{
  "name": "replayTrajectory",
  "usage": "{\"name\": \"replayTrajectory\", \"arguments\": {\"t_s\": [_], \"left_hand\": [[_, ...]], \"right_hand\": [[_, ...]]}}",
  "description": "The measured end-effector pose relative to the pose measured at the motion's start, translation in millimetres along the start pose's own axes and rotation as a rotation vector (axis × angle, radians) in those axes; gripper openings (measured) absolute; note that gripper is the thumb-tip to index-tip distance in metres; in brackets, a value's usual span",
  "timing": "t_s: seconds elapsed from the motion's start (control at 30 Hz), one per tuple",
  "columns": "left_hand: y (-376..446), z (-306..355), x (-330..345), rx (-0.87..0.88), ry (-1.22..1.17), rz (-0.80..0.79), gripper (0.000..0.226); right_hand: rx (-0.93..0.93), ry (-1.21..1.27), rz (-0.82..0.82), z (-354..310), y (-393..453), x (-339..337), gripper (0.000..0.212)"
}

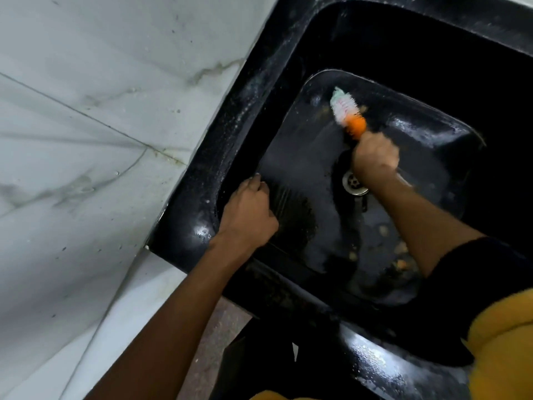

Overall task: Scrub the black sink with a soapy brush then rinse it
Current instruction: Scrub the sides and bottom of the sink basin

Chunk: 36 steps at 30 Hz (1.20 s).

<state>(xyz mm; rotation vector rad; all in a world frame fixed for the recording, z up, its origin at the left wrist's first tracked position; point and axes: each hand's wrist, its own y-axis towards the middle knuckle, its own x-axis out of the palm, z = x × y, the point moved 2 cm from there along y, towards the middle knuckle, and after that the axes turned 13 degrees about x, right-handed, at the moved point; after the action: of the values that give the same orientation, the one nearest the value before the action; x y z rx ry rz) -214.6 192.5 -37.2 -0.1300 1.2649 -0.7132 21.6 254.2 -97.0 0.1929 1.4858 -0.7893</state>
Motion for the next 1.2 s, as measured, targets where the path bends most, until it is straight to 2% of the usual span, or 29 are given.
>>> {"name": "replayTrajectory", "arguments": {"t_s": [0.13,0.17,0.23,0.33,0.37,0.4,0.43,0.53,0.6,0.63,0.77,0.8,0.87,0.97,1.0,1.03,1.17,1.2], "left_hand": [[9.3,-13.0,-14.3,0.154,0.043,0.105,0.068],[10.8,-15.2,-16.6,0.194,0.051,0.127,0.068],[12.0,-18.2,-18.7,0.286,0.079,0.152,0.067],[11.6,-21.5,-20.5,0.39,0.11,0.126,0.064],[11.5,-22.1,-21.2,0.402,0.113,0.117,0.063],[11.2,-22.5,-21.3,0.407,0.114,0.117,0.062],[11.3,-22.0,-21.6,0.412,0.116,0.12,0.061],[9.8,-20.4,-21.6,0.412,0.106,0.134,0.056],[9.5,-20.8,-21.0,0.408,0.096,0.143,0.054],[8.9,-21.7,-20.4,0.411,0.094,0.144,0.054],[7.2,-23.0,-18.1,0.413,0.096,0.149,0.055],[7.6,-22.5,-18.2,0.411,0.094,0.147,0.055],[8.6,-22.6,-18.5,0.401,0.103,0.146,0.057],[7.8,-20.1,-19.9,0.382,0.133,0.132,0.061],[7.8,-19.7,-20.1,0.377,0.14,0.127,0.062],[8.3,-19.8,-20.0,0.372,0.142,0.125,0.063],[9.8,-20.5,-19.4,0.37,0.138,0.144,0.065],[10.1,-20.4,-19.3,0.373,0.138,0.144,0.065]], "right_hand": [[-0.487,-0.079,-0.221,-27.8,-99.5,32.6,0.026],[-0.54,-0.105,-0.22,-23.6,-102.9,33.6,0.027],[-0.403,-0.08,-0.139,-12.0,-65.9,18.5,0.025],[0.043,-0.003,-0.014,7.1,19.0,-11.8,0.024],[0.133,0.008,-0.007,10.5,33.7,-18.3,0.026],[0.151,0.007,0.021,6.2,37.0,-19.7,0.027],[0.091,-0.002,0.046,-4.7,29.2,-18.2,0.027],[-0.306,-0.09,-0.081,-43.6,-41.6,6.5,0.025],[-0.462,-0.15,-0.111,-42.4,-58.8,7.2,0.025],[-0.415,-0.169,-0.085,-35.2,-44.4,-2.2,0.025],[0.125,-0.098,0.031,21.1,44.3,-30.5,0.027],[0.169,-0.098,0.057,25.6,46.8,-28.0,0.028],[0.022,-0.076,0.064,4.0,24.6,-16.0,0.026],[-0.368,-0.12,-0.096,-33.9,-45.8,9.5,0.024],[-0.432,-0.137,-0.11,-36.7,-52.9,9.3,0.026],[-0.414,-0.134,-0.097,-34.6,-45.0,3.3,0.027],[0.021,-0.064,0.035,-5.8,40.3,-25.8,0.028],[0.071,-0.072,0.067,-4.2,52.1,-28.1,0.028]]}}
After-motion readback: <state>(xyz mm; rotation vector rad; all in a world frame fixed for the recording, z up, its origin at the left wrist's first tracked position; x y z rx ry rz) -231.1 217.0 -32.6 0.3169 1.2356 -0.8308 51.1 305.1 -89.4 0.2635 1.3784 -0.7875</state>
